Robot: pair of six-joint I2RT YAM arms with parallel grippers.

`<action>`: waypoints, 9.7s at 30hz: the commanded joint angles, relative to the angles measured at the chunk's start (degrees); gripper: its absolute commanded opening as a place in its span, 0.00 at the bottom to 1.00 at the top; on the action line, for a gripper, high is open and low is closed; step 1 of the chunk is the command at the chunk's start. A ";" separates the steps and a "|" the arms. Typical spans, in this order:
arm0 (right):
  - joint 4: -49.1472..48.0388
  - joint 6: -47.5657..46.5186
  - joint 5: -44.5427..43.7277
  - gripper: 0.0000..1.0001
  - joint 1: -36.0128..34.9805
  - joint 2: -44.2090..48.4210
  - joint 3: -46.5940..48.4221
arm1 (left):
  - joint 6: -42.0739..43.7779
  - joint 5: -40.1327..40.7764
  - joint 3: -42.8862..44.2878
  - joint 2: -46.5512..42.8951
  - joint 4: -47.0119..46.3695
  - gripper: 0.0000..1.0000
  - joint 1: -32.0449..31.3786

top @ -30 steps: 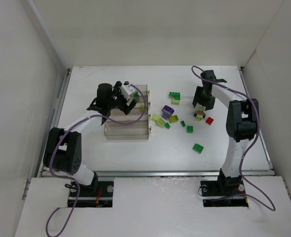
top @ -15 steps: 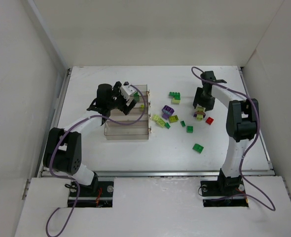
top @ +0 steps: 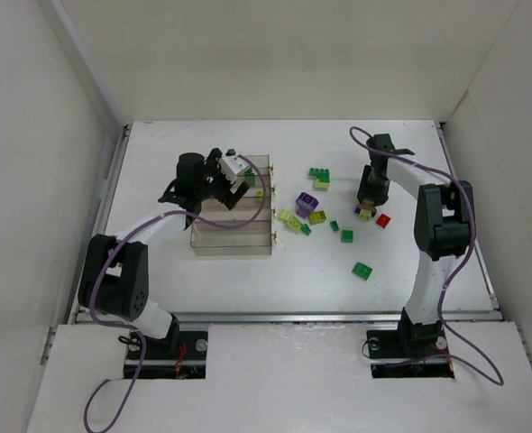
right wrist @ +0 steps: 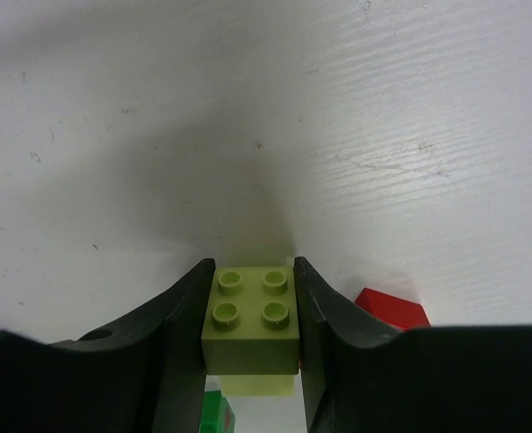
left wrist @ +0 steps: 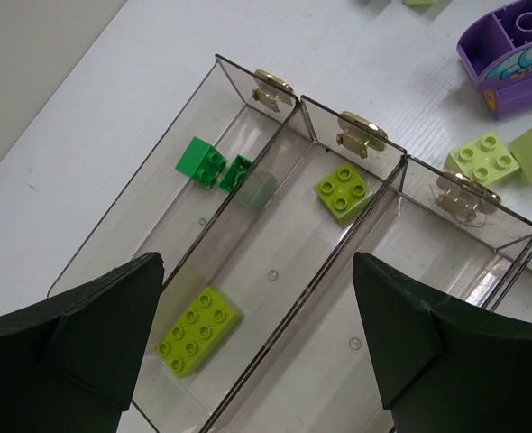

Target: Sort the legos into containers by color

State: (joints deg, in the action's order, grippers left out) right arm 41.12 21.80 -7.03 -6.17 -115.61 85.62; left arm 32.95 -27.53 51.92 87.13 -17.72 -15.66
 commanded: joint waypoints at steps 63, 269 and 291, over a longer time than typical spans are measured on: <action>-31.28 11.33 1.40 0.00 -31.71 8.75 20.19 | -33.14 2.66 12.33 -2.31 4.00 0.00 -6.32; -30.84 -30.50 39.28 0.00 -25.47 7.33 15.89 | -9.31 0.99 -2.97 2.77 -12.34 0.28 9.33; -20.57 -41.21 36.92 0.00 -27.30 3.12 18.25 | -22.98 5.16 3.63 1.73 -8.38 0.73 12.49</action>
State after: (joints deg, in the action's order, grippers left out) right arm 15.99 -13.34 31.51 -31.48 -110.48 100.51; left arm 19.99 -27.16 52.49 92.84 -22.39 -5.43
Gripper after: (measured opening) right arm 0.430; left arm 0.731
